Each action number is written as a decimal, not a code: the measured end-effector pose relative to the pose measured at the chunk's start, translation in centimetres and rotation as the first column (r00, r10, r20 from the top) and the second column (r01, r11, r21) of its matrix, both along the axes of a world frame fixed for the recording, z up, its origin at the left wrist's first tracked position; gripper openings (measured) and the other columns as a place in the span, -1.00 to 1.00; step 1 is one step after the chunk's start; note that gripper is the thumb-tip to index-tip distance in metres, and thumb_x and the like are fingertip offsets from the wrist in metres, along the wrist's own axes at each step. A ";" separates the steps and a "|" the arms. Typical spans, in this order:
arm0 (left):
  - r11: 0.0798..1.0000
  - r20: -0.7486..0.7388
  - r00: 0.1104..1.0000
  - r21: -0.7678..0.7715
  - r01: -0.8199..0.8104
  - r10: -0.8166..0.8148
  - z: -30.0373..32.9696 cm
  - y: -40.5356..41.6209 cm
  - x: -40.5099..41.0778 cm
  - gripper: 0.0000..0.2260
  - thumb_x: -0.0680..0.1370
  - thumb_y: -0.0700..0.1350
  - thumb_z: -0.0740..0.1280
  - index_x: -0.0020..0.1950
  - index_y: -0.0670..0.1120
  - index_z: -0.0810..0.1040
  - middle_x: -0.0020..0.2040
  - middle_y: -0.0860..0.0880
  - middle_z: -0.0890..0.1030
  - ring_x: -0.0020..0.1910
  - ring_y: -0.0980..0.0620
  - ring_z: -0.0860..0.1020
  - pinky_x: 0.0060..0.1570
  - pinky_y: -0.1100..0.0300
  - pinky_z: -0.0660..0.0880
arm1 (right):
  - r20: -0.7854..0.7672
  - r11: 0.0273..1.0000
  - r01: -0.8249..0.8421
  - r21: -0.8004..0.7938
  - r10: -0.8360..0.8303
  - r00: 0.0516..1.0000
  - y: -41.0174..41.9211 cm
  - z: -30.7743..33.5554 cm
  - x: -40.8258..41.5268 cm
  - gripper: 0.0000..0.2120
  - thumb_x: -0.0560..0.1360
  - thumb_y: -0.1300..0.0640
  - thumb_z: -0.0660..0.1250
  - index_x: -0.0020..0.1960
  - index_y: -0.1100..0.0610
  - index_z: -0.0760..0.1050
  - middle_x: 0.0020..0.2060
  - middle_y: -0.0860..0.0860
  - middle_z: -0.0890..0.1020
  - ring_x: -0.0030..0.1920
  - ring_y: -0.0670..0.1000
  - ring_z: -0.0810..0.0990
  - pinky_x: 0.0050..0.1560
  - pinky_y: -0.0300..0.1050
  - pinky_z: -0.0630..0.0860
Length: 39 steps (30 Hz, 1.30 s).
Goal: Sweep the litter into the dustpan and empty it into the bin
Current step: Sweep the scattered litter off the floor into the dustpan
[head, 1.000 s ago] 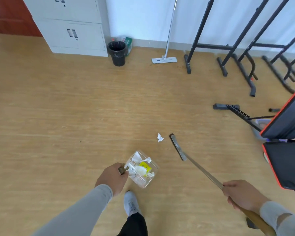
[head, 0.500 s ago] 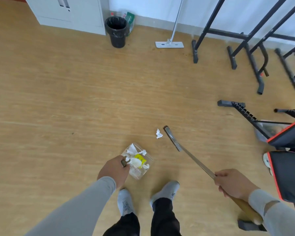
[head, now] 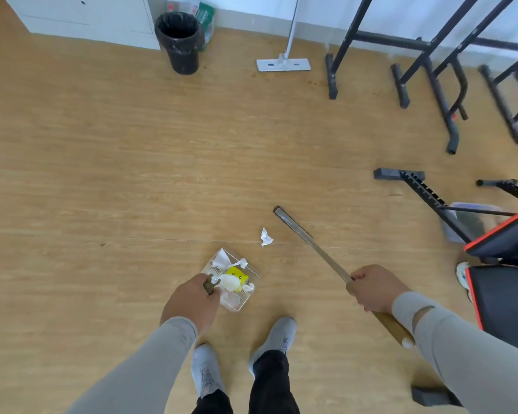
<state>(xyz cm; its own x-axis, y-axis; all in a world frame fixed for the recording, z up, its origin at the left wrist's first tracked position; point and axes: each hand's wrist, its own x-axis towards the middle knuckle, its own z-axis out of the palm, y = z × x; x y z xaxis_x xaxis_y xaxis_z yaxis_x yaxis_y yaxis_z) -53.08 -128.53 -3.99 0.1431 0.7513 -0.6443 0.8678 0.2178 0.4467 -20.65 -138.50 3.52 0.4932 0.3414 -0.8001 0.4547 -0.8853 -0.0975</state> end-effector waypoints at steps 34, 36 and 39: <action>1.000 -0.052 0.999 0.027 0.013 -0.012 -0.3 2.0 2.2 -0.86 0.60 0.05 0.25 0.08 0.08 0.55 -0.20 0.10 0.62 -0.22 0.02 0.61 -0.13 0.05 0.61 | -0.379 0.992 -0.122 -0.032 0.101 0.920 1.1 -4.1 -1.7 -0.71 0.47 0.21 0.28 0.14 0.22 0.64 -0.41 0.07 0.56 -0.48 0.03 0.43 -0.40 -0.14 0.42; 0.999 -0.046 0.999 0.031 0.016 -0.015 -0.4 2.0 2.0 -0.87 0.60 0.05 0.25 0.06 0.07 0.55 -0.21 0.10 0.62 -0.24 0.03 0.60 -0.17 0.07 0.61 | -0.400 0.994 -0.108 -0.027 0.088 0.912 0.1 -2.4 -0.8 -0.70 0.49 0.20 0.31 0.18 0.00 0.62 -0.42 0.04 0.58 -0.47 0.03 0.43 -0.40 -0.14 0.41; 0.999 -0.045 0.999 0.040 0.031 -0.029 -0.3 1.6 1.9 -0.89 0.61 0.04 0.24 0.03 0.05 0.52 -0.21 0.09 0.60 -0.22 0.01 0.59 -0.17 0.08 0.58 | -0.378 0.996 -0.085 -0.015 0.073 0.923 -0.8 -1.0 -0.3 -0.64 0.53 0.22 0.30 0.28 -0.05 0.50 -0.43 0.05 0.58 -0.49 0.04 0.42 -0.43 -0.17 0.39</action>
<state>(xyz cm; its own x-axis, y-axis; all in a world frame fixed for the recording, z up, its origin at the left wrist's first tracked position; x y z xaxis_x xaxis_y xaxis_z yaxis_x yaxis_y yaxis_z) -51.22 -126.88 -4.32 0.1377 0.7725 -0.6198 0.8930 0.1738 0.4151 -20.98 -139.27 2.55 0.1260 0.3396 -0.9321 0.4586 -0.8531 -0.2488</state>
